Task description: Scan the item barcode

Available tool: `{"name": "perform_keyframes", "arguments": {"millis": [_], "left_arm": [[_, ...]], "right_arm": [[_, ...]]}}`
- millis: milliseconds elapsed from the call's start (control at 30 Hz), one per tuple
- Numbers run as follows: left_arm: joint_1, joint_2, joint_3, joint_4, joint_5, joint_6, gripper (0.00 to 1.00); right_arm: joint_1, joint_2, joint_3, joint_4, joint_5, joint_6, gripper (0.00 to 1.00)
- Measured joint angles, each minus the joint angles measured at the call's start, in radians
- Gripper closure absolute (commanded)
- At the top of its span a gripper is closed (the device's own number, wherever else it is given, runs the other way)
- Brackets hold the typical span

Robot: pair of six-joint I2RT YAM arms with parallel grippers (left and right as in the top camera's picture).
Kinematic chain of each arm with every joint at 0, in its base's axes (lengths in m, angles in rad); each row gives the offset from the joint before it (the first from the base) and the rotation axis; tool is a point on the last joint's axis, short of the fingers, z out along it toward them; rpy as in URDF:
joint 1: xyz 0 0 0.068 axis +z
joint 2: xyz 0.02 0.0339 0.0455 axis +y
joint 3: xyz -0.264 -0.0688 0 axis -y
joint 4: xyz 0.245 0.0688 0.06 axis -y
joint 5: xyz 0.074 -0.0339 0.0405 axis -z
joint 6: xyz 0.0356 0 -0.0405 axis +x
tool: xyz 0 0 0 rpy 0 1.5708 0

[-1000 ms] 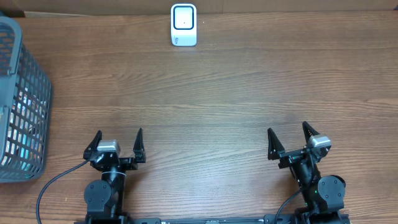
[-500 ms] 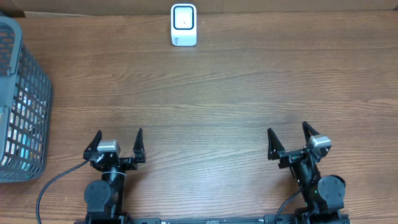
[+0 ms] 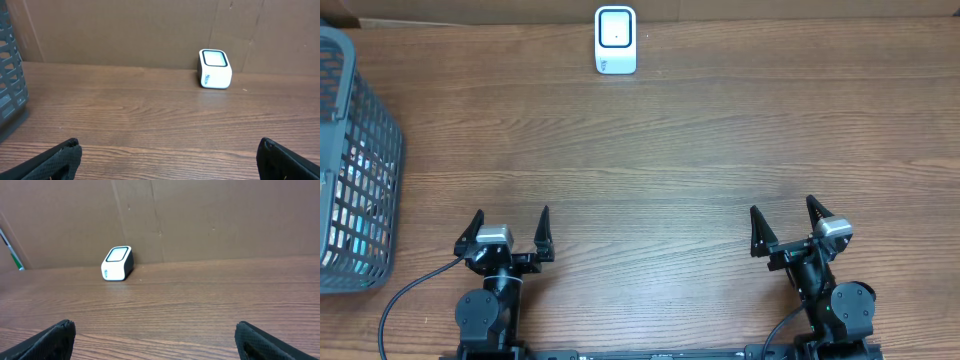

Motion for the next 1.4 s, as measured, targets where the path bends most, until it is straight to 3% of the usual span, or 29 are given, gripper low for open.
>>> {"name": "perform_keyframes", "arguments": {"millis": [833,1067,1400], "left_arm": [[0.000,0.000,0.000,0.001,0.000,0.000,0.00],[0.000,0.000,0.002,0.007,0.101,0.000,0.00],[0.000,0.081,0.251,-0.153,0.189,0.019,0.00]], "right_arm": [[0.000,0.000,0.000,0.000,0.000,0.000,0.00],[0.000,0.000,0.000,0.000,0.000,0.000,0.00],[0.000,0.000,0.000,0.000,0.000,0.000,0.00]]}}
